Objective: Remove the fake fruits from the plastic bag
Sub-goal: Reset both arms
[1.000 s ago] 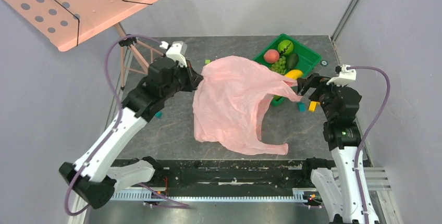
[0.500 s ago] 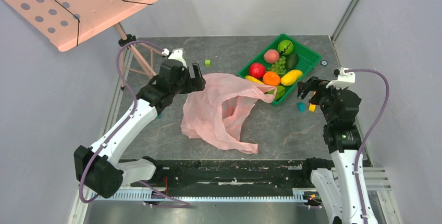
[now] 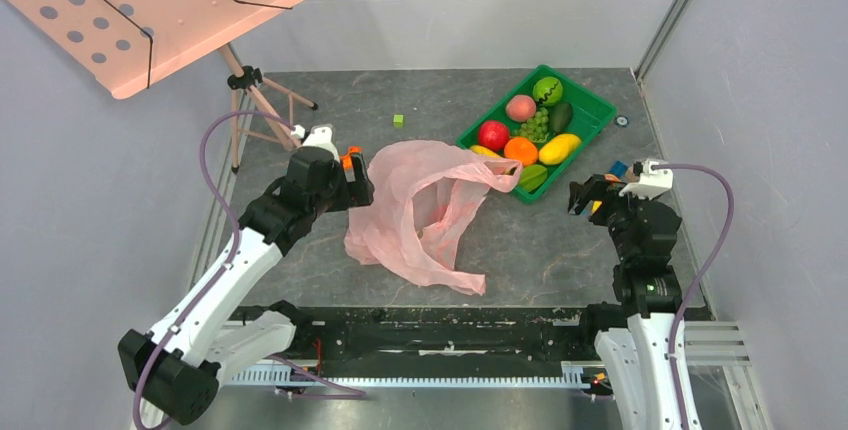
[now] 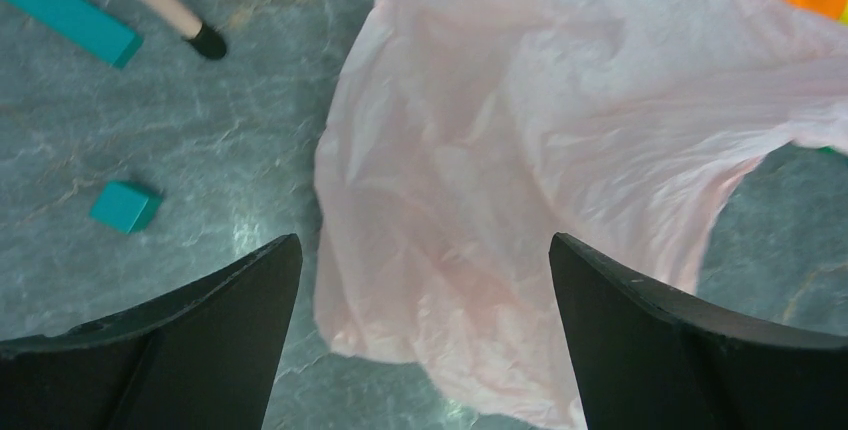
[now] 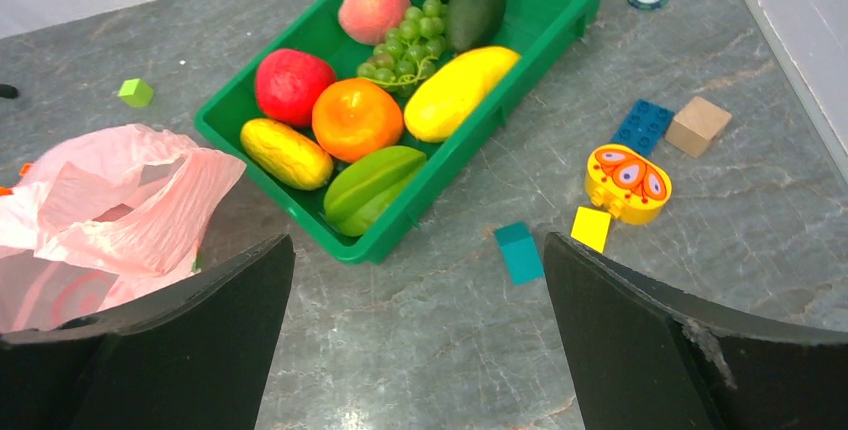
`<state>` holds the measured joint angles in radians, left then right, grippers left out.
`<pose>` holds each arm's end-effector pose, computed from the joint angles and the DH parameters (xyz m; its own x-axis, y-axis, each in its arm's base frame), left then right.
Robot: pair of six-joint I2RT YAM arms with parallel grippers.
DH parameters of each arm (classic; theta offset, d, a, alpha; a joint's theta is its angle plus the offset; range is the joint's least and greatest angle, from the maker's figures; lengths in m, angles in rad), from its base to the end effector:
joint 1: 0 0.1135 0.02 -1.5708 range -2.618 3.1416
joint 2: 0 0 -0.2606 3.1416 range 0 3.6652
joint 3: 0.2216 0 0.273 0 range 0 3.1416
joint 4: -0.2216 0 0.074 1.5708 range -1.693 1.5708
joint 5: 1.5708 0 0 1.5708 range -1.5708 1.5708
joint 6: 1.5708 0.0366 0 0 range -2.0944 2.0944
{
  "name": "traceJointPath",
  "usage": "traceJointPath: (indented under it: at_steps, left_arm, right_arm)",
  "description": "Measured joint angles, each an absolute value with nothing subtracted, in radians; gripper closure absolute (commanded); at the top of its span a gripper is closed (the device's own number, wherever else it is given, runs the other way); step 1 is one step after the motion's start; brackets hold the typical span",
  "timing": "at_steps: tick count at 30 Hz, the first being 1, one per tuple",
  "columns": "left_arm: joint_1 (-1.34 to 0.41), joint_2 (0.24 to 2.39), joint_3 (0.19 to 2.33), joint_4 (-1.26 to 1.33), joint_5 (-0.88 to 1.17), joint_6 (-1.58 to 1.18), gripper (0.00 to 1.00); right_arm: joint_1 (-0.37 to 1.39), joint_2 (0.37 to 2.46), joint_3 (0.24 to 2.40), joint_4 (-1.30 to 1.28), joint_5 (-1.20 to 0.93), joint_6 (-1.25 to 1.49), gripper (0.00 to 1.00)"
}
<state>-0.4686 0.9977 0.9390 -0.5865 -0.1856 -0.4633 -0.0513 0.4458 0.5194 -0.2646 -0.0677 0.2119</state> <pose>0.2136 -0.1005 0.3106 -0.6196 -0.1787 -0.7644 0.0396 0.9654 -0.2578 0.1545 -0.0055 0.2843 -0.1885 0.2198 -0.9572 0.0251 0.9754 0.2191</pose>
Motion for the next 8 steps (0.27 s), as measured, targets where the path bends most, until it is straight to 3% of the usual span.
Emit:
traceJointPath:
  at_steps: [8]
  left_arm:
    - [-0.469, 0.91, 0.859, -0.635, -0.231, -0.462, 0.0]
  right_arm:
    - [-0.051, 0.487, 0.482, -0.284, -0.052, 0.213, 0.02]
